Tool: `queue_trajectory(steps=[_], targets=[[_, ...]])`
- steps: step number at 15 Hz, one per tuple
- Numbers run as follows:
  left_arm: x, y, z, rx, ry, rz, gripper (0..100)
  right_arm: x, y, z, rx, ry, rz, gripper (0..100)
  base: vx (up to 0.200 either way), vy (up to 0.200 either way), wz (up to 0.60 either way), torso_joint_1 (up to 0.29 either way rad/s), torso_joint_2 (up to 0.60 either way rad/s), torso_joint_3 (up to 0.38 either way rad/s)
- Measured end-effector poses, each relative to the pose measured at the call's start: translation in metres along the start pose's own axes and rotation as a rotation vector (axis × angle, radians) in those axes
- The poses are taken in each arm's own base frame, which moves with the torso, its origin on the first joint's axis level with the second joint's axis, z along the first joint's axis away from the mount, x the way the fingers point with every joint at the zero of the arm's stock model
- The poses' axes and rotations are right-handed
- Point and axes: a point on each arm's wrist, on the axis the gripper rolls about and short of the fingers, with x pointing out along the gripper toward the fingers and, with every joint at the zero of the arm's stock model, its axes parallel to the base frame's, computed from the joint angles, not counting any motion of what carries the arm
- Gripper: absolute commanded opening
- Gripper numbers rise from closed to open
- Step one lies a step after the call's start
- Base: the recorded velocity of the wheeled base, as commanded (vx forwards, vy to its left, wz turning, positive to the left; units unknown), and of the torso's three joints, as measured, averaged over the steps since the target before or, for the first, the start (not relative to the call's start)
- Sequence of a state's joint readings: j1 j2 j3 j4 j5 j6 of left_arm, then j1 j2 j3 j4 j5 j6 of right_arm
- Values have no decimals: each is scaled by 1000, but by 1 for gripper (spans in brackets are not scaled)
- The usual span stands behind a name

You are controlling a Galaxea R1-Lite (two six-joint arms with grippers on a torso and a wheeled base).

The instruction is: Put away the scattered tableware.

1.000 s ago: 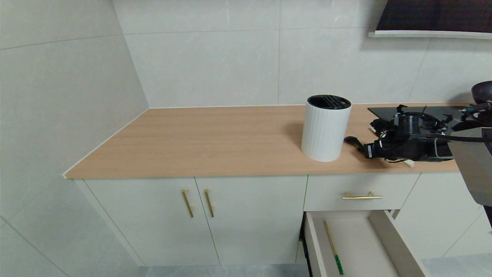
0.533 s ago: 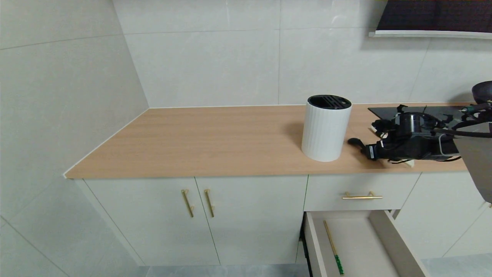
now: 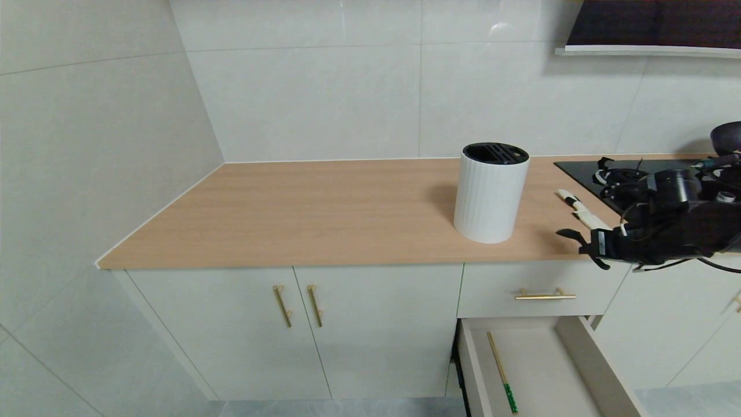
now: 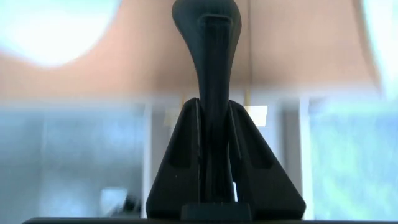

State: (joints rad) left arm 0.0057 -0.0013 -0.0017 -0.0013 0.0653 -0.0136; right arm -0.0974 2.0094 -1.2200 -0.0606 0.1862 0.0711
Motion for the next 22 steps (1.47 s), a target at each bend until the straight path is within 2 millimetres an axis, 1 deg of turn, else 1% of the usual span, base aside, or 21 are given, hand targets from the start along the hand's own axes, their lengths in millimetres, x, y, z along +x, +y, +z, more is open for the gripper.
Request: queue_trajectory(steps=[1,3,5,7,11,14,22], targets=[[0,0,0,0,0,0,100,-15,2,-14,8,28,-6,0,0,0,0,0,0,0],[0,0,0,0,0,0,100,-35,4,-37,18,73,-24,0,0,0,0,0,0,0],[0,0,0,0,0,0,100,-46,7,-52,4,98,-59,0,0,0,0,0,0,0],[0,0,0,0,-1,0,100,-50,12,-58,-41,108,-102,0,0,0,0,-45,111,70],[0,0,0,0,0,0,100,-43,15,-66,-66,146,-112,0,0,0,0,-184,448,267],[0,0,0,0,0,0,100,-30,15,-73,-69,188,-113,0,0,0,0,-196,502,305],[0,0,0,0,0,0,100,1,11,-85,-73,221,-144,0,0,0,0,-169,488,317]])
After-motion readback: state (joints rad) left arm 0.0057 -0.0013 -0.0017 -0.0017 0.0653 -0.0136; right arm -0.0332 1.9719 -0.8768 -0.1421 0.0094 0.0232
